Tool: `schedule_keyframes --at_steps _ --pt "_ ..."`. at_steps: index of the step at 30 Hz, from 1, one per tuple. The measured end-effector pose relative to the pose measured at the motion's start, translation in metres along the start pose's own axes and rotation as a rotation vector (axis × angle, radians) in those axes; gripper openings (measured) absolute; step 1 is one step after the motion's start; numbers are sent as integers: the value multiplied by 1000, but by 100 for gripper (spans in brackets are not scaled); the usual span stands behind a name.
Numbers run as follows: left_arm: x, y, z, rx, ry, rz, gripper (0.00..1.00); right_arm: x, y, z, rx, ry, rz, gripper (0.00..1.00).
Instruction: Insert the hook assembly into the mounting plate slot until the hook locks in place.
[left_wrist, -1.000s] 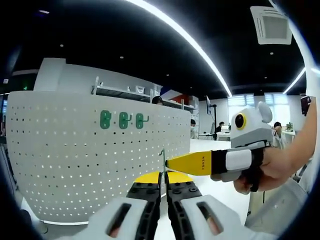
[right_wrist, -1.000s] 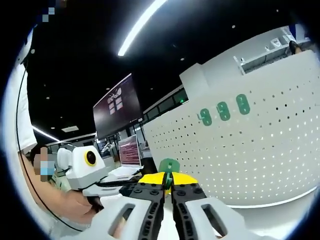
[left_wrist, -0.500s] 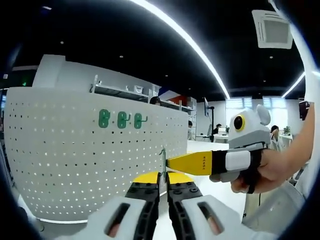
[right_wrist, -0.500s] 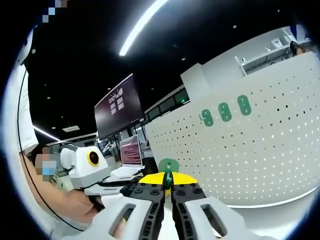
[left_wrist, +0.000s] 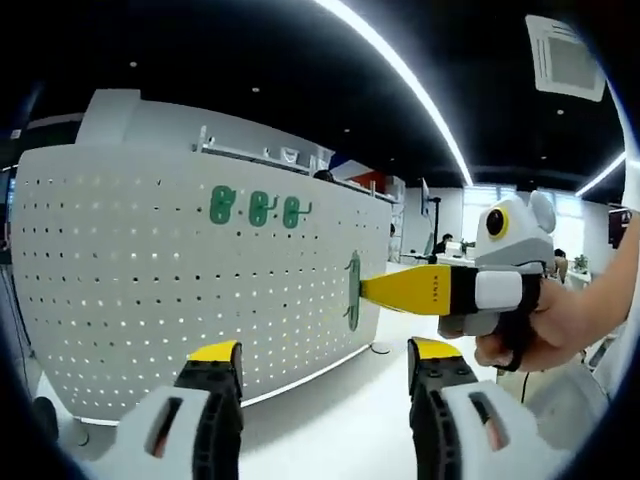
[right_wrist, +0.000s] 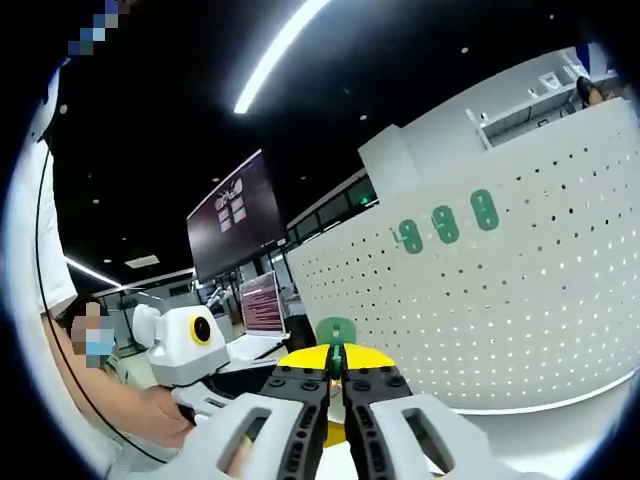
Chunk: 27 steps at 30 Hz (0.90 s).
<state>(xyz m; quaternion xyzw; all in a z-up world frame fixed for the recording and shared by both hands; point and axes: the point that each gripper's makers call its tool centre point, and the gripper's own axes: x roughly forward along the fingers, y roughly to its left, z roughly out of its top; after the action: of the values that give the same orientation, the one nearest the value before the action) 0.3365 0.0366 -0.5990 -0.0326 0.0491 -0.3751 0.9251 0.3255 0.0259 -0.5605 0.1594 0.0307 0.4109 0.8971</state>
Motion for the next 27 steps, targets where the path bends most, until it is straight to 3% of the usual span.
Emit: schedule_keyframes --at_steps 3,6,8,10,11,14,15,27 --pt "0 1 -1 -5 8 2 68 0 0 0 -6 2 -1 1" --pt "0 2 1 -7 -2 8 67 -2 -8 4 -101 8 -56 1" --pt "0 2 1 -4 0 7 67 -9 -25 13 -200 1 -172 1" --pt "0 3 0 4 5 16 67 -15 -40 15 -227 31 -275 1" --pt "0 4 0 4 3 18 67 -21 -55 18 -278 52 -360 1" --pt "0 3 -1 5 7 13 67 -33 -73 29 -310 21 -459 1" --pt "0 3 -1 8 6 12 67 -34 -74 28 -277 26 -455 1" --pt "-2 5 1 11 6 27 66 -33 -83 27 -275 52 -461 1"
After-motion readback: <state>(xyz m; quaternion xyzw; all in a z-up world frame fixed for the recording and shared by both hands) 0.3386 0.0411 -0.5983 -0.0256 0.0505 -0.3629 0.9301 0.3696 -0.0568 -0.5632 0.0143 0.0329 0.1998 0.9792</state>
